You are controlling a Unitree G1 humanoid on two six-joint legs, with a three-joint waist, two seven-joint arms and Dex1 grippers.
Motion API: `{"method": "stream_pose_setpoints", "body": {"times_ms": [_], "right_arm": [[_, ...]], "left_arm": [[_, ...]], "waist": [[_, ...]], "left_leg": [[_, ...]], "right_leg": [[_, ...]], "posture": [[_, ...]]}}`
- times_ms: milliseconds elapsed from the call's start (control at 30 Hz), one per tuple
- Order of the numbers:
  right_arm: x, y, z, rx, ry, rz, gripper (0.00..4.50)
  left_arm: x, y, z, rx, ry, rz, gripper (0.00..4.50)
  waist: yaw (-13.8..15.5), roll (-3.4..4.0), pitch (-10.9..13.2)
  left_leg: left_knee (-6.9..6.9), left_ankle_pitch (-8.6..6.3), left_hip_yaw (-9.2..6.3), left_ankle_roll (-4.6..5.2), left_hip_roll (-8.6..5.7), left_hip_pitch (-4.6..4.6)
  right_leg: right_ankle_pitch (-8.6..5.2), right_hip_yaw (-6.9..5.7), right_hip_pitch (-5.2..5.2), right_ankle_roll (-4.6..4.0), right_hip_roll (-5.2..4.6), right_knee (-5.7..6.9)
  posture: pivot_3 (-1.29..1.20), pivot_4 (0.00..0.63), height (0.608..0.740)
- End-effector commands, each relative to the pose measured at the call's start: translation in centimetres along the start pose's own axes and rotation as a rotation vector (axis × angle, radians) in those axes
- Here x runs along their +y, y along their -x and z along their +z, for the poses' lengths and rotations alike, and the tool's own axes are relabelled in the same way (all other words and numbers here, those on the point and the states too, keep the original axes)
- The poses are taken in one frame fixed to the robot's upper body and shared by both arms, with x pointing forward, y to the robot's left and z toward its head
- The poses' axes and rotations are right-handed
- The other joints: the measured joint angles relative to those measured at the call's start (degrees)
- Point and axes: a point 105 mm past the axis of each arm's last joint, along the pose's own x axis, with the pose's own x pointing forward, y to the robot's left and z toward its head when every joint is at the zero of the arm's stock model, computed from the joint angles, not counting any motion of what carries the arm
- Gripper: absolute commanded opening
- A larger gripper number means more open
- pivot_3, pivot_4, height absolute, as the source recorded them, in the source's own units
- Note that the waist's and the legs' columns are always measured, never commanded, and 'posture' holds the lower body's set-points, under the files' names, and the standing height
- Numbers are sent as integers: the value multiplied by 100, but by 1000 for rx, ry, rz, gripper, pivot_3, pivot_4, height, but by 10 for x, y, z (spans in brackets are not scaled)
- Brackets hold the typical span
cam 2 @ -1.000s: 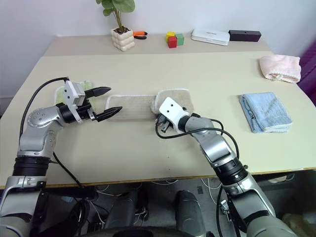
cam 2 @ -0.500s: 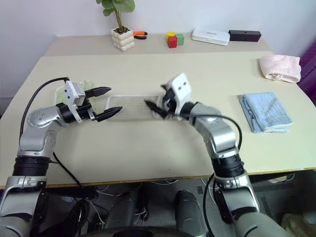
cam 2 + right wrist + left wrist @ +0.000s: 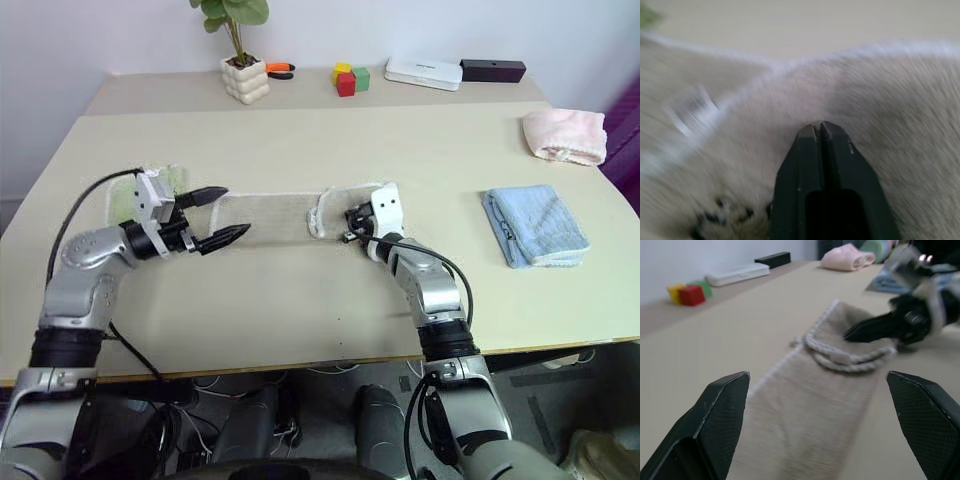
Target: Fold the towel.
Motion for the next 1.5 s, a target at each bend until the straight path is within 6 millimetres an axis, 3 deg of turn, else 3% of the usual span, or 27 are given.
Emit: {"method": "stream_pose_setpoints", "body": {"times_ms": [33, 167, 233, 300, 433, 500, 633, 833, 933, 1033, 1133, 1300, 1500], "right_arm": [[-6, -1, -3, -13, 20, -36, 61], [4, -2, -5, -25, 69, 2, 61], [12, -2, 0, -49, 66, 31, 568], [13, -1, 2, -63, 62, 35, 1377], [15, 0, 8, -86, 57, 64, 3379], [15, 0, 11, -94, 58, 66, 4438], [14, 0, 22, -107, 67, 69, 4478], [17, 18, 78, -213, 151, 207, 4478], [17, 31, 89, -207, 235, 276, 4478], [15, 54, 94, -158, 369, 383, 4478], [10, 65, 92, -118, 400, 411, 4478], [8, 62, 89, -107, 399, 385, 4478], [13, 57, 87, -109, 402, 375, 4478]], "left_arm": [[-2, 10, 16, -68, 88, 44, 4500], [-10, 16, 12, -103, 303, 122, 4500], [-21, 16, 8, -121, 432, 147, 4500], [-29, 17, 7, -125, 517, 169, 4500], [-41, 18, 7, -142, 634, 208, 4500], [-42, 23, -2, -137, 710, 261, 4500], [-40, 28, -17, -130, 818, 372, 4500], [-41, 30, -23, -156, 934, 466, 4500], [-41, 31, -26, -159, 964, 504, 4500], [-32, 35, -33, -194, 1026, 602, 4500], [-26, 37, -38, -205, 1059, 667, 4500], [-15, 37, -48, -215, 1120, 734, 4500], [-7, 17, -51, -224, 1211, 703, 4500]], "waist": [[6, -1, -1], [18, -4, -3], [8, -6, -4], [3, -6, -5], [15, -7, -5], [18, -6, -5], [27, -6, -5], [40, -6, -5], [43, -7, -5], [77, -8, -5], [56, -14, -7], [54, -14, -7], [89, -15, -8]], "left_leg": [[-3, 5, -2, -7, 0, 2], [-8, 10, -14, -14, 2, 6], [-8, 10, -15, -14, 2, 9], [-11, 10, -17, -14, 3, 15], [-12, 12, -21, -16, 0, 17], [-12, 11, -21, -16, 0, 17], [-13, 11, -22, -16, -1, 22], [-14, 10, -23, -14, 1, 21], [-15, -5, -25, 9, 0, 21], [-16, -9, -28, 16, 0, 20], [-15, -13, -28, 22, -1, 20], [-16, -13, -28, 21, -3, 25], [-13, -12, -29, 22, -6, 26]], "right_leg": [[0, -1, 1, 0, 1, 0], [0, -1, 6, -1, 2, 0], [0, -1, 11, -1, 1, -1], [0, 1, 15, -1, 1, -2], [0, -2, 17, -1, 2, 0], [-1, -3, 18, -1, 2, -1], [-1, -4, 22, -2, 2, -3], [-1, -4, 22, -3, 0, -7], [-1, -5, 22, -4, 1, -8], [-3, -8, 23, -8, -2, -11], [-7, -8, 27, -16, -4, -17], [-9, -9, 27, -22, 1, -16], [-9, -12, 34, -22, -1, -17]], "posture": [[0, 150, 740], [0, 150, 740], [0, 150, 740], [0, 150, 740], [0, 150, 740], [0, 150, 740], [0, 150, 740], [0, 150, 740], [0, 150, 740], [0, 150, 740], [0, 150, 740], [0, 150, 740], [0, 150, 740]]}}
